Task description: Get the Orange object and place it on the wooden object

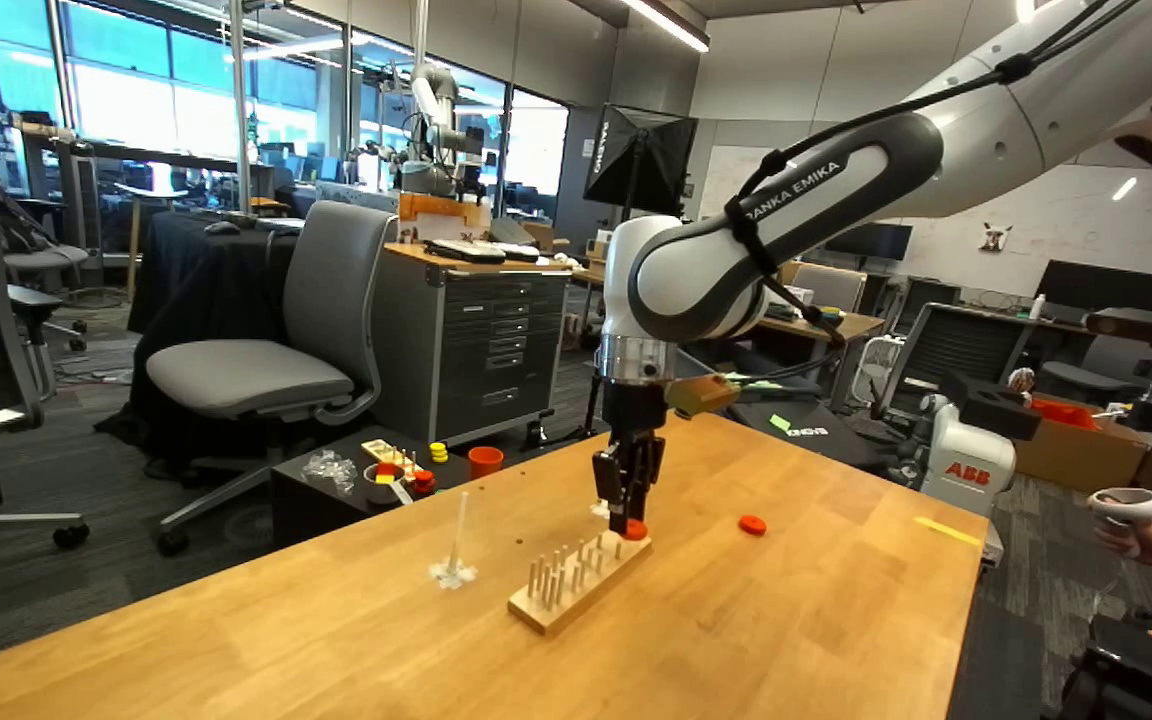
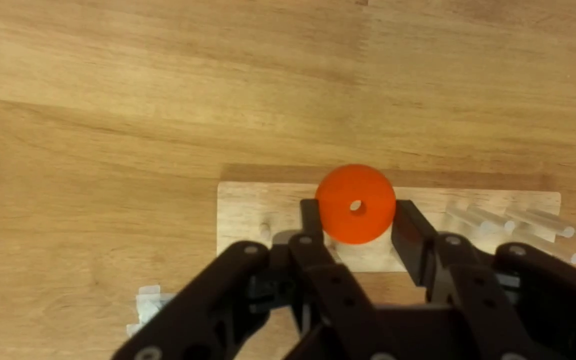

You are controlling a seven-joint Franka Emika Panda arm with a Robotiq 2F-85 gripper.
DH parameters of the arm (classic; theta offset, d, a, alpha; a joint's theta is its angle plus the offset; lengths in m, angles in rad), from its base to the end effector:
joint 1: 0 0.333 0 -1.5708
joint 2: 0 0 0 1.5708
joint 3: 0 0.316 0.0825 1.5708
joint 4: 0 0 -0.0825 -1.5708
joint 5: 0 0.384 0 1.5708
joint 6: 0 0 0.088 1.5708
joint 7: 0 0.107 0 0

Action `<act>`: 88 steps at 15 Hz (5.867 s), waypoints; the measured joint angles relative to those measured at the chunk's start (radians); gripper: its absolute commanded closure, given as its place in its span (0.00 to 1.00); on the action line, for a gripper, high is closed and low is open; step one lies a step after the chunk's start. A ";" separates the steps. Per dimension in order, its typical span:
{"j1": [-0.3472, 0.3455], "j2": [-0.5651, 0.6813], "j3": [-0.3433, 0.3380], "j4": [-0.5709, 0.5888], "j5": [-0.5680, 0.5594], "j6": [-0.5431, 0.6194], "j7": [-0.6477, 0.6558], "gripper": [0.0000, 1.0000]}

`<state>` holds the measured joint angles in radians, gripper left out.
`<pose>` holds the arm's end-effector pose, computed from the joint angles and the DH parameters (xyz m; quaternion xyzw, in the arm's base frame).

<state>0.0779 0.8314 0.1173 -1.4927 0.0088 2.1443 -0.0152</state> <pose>0.6828 0.1234 0.1645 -0.9912 -0.0867 0.0912 0.0402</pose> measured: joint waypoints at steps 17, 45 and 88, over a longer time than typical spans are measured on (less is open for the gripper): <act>0.000 0.076 0.000 0.082 0.000 -0.014 -0.001 0.84; 0.000 0.078 0.000 0.087 0.000 -0.019 -0.001 0.84; -0.010 0.087 -0.004 0.101 0.000 -0.019 -0.001 0.84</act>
<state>0.0681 0.9183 0.1128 -1.3914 0.0088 2.1257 -0.0165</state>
